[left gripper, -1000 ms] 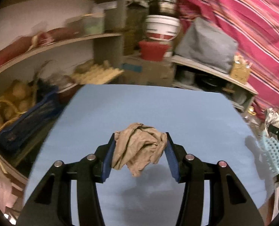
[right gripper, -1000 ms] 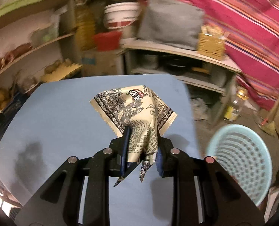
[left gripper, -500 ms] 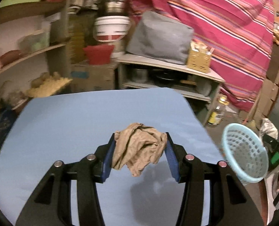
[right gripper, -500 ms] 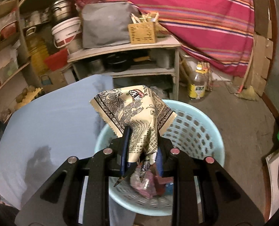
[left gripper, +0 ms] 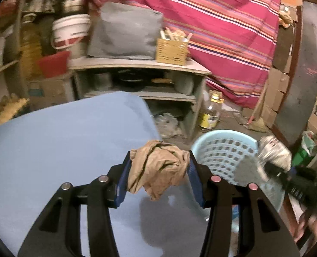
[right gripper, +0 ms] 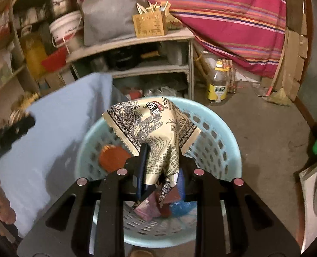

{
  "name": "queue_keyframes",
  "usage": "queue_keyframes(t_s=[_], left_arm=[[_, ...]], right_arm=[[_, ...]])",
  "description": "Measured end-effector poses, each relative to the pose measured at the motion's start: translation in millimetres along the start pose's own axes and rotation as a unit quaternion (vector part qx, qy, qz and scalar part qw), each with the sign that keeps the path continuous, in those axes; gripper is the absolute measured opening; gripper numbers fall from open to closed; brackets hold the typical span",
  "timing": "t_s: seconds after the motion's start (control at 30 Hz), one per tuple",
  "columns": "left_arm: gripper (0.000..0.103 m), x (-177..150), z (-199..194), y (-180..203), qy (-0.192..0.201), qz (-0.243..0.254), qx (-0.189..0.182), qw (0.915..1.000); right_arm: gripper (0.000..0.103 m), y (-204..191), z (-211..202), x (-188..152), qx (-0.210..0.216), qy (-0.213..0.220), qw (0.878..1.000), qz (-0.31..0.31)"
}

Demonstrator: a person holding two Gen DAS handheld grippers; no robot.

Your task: Collect trash

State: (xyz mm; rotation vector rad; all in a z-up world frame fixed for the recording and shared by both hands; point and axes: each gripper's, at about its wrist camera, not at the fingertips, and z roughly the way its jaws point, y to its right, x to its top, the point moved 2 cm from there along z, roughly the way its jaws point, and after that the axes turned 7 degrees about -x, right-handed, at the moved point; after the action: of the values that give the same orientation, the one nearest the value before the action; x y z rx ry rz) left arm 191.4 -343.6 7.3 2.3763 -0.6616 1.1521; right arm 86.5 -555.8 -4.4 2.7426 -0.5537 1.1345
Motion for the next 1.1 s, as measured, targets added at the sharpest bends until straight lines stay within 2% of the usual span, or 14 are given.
queue_keyframes(t_s=[0.17,0.33,0.37,0.4,0.5,0.63,0.7,0.8,0.9,0.97,1.1], left_arm=[[0.051,-2,35,51,-0.013,0.030,-0.030,0.9990],[0.052,-8,59,81,-0.031,0.047,-0.045,0.9974],[0.057,-8,63,84,-0.036,0.049,-0.045,0.9971],[0.065,-8,65,85,-0.039,0.049,-0.045,0.9970],[0.077,-8,61,83,-0.031,0.046,-0.042,0.9976],[0.078,-7,50,69,-0.027,0.031,-0.028,0.9987],[0.086,-8,42,55,-0.022,0.014,-0.013,0.9996],[0.086,-9,34,36,-0.017,0.001,0.010,0.9998],[0.086,-11,29,23,-0.018,-0.004,0.023,0.9996],[0.086,-13,23,15,-0.017,-0.006,0.039,0.9991],[0.087,-16,6,0,-0.011,-0.008,0.051,0.9986]], right_arm=[[0.026,36,-1,-5,-0.012,0.004,0.999,0.052],[0.026,65,-3,-7,-0.008,0.011,0.995,0.096],[0.026,67,-4,-7,-0.007,0.012,0.995,0.100],[0.026,70,-4,-7,-0.006,0.013,0.994,0.104],[0.026,68,-2,-8,-0.003,0.011,0.995,0.103],[0.027,57,2,-6,0.004,0.007,0.996,0.087],[0.027,51,5,-5,0.007,0.004,0.997,0.083],[0.029,38,14,-4,0.011,-0.004,0.997,0.071],[0.044,27,21,-2,-0.001,-0.008,0.999,0.052],[0.075,20,25,-2,-0.008,-0.011,0.999,0.041],[0.079,17,32,-6,-0.017,-0.021,0.999,0.032]])
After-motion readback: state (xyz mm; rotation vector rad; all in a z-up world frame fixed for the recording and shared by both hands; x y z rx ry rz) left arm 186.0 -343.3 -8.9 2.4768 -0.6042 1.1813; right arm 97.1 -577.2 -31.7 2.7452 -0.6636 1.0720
